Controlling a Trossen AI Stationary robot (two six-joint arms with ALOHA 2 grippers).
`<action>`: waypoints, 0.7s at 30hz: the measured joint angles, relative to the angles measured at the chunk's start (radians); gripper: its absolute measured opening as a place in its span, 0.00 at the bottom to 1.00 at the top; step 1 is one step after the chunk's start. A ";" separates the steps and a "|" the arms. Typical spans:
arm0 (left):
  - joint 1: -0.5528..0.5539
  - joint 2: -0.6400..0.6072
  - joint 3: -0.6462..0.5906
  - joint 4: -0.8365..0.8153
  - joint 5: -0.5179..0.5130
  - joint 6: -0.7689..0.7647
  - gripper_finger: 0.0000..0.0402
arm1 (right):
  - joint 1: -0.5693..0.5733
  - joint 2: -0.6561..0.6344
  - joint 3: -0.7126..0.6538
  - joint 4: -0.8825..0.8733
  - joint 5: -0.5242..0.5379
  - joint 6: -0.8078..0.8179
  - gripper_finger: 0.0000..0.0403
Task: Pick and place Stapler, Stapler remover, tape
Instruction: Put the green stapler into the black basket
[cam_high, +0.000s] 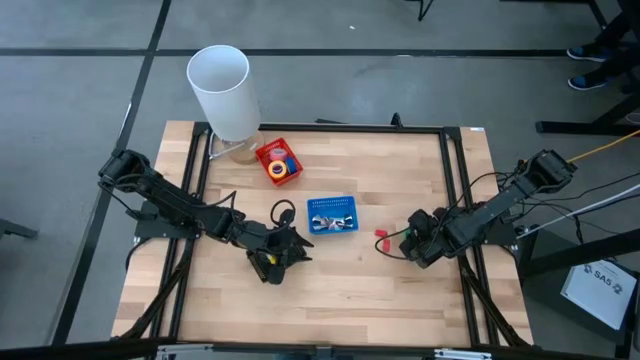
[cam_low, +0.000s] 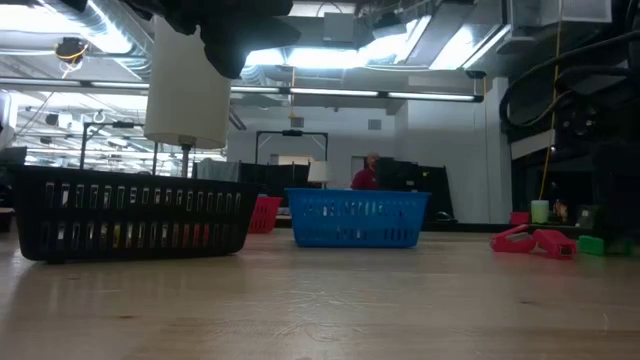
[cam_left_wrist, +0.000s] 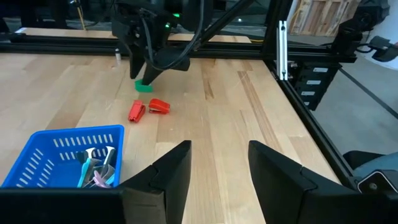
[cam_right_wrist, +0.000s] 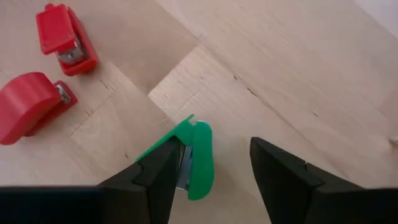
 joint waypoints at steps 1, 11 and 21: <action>0.000 0.000 0.000 0.000 0.000 0.000 0.39 | 0.000 0.000 0.000 0.000 0.000 0.003 0.47; 0.000 0.000 0.000 0.000 -0.002 0.000 0.38 | 0.000 0.000 0.000 0.034 0.013 0.007 0.13; 0.000 0.000 0.000 0.000 -0.062 0.000 0.38 | 0.000 -0.005 0.002 0.059 0.020 0.007 0.09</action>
